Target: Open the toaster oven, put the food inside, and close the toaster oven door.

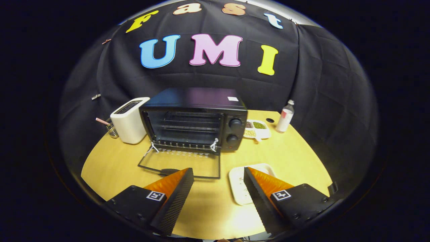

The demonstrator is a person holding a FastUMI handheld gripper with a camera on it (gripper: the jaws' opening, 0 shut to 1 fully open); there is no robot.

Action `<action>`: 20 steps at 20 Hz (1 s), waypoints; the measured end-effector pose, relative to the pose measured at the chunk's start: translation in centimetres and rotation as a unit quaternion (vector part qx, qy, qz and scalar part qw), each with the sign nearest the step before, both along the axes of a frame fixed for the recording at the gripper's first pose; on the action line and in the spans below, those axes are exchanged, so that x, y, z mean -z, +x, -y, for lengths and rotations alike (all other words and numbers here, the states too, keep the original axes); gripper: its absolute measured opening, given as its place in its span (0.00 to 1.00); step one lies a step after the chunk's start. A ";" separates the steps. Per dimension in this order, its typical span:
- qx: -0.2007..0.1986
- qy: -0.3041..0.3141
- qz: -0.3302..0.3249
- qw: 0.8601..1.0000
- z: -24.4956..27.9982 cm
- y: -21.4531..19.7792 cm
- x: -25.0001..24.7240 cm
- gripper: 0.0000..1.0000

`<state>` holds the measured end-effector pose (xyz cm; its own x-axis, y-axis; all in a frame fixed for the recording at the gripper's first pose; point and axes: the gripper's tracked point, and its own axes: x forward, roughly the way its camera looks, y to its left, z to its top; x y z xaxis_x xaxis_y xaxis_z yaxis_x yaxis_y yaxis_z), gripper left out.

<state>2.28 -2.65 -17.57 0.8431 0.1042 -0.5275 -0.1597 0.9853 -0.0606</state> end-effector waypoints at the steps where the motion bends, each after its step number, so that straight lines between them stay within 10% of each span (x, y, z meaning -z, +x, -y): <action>1: 0.001 -0.001 -0.008 1.000 1.8 0.2 0.2 0.99; 20: -0.049 0.124 -0.264 0.955 13.5 4.7 14.9 0.98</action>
<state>6.95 -16.16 -32.43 0.4462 0.3466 -0.8251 -0.1958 0.9374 0.2879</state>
